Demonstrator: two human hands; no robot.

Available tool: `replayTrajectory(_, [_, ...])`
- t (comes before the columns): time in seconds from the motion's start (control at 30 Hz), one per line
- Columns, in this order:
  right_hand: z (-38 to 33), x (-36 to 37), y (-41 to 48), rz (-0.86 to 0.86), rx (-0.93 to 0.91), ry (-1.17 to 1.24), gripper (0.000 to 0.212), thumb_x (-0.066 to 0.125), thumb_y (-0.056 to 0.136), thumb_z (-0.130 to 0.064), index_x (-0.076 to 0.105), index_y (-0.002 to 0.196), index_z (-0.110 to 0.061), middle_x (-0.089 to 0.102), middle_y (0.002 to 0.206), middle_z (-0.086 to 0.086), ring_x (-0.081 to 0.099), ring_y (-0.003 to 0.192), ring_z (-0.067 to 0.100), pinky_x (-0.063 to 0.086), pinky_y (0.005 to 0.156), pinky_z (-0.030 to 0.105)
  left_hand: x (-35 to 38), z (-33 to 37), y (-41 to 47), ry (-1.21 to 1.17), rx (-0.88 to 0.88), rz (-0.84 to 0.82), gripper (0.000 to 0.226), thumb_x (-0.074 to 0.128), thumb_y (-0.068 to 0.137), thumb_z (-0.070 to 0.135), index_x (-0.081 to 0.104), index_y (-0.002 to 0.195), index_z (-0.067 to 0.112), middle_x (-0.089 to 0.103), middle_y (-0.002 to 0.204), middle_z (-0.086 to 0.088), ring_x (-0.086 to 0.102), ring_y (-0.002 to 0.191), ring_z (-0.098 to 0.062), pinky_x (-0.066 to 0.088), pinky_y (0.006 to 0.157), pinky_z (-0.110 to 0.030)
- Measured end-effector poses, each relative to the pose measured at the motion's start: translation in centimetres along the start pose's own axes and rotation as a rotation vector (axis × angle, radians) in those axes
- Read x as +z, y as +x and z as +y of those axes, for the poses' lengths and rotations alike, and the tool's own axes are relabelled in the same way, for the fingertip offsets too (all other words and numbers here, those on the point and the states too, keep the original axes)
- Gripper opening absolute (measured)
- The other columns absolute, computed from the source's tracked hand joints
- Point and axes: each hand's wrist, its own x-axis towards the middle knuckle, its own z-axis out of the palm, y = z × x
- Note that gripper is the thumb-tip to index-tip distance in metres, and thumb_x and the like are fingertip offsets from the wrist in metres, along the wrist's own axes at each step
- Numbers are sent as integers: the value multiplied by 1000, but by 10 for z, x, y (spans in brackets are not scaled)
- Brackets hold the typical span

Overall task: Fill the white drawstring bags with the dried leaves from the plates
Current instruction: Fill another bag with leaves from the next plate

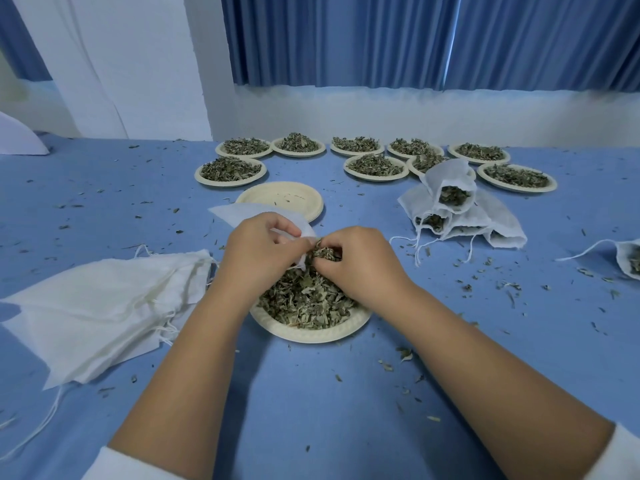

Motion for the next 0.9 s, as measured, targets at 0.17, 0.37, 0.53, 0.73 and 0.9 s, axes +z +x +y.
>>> replayTrajectory(0.17, [-1, 2, 0, 1, 8, -44, 17, 62, 87, -25, 76, 98, -23, 65, 85, 4, 59, 81, 22, 41, 61, 31, 1, -1, -2, 12, 86, -116, 19, 82, 74, 36, 65, 80, 30, 66, 56, 11, 54, 51, 5, 36, 49, -5])
replayTrajectory(0.37, [-5, 7, 0, -82, 28, 40, 5, 68, 84, -28, 68, 79, -28, 57, 85, 6, 54, 81, 23, 36, 62, 34, 6, -4, -2, 107, 135, -58, 9, 75, 82, 33, 71, 75, 31, 67, 67, 14, 61, 65, 4, 40, 55, -7])
replayTrajectory(0.53, [1, -7, 4, -222, 111, 208, 38, 70, 80, -27, 69, 119, -28, 67, 117, -1, 61, 103, 13, 50, 85, 30, 5, -9, -1, 167, 120, -21, 19, 71, 86, 35, 67, 68, 33, 64, 67, 17, 55, 64, 15, 36, 52, -7])
replayTrajectory(0.73, [2, 0, 3, -123, 87, 103, 32, 70, 86, -23, 68, 117, -23, 64, 97, -6, 59, 89, 11, 48, 75, 26, 2, -8, 0, 104, 91, -63, 11, 76, 82, 28, 69, 74, 32, 66, 69, 15, 54, 61, 18, 37, 52, -1])
replayTrajectory(0.9, [3, 4, 5, 9, 192, 317, 18, 80, 76, -22, 63, 79, -28, 63, 77, -9, 62, 71, 5, 49, 63, 19, 2, -6, -3, 215, 120, -10, 17, 67, 86, 28, 66, 71, 36, 63, 66, 21, 53, 65, 19, 33, 53, -12])
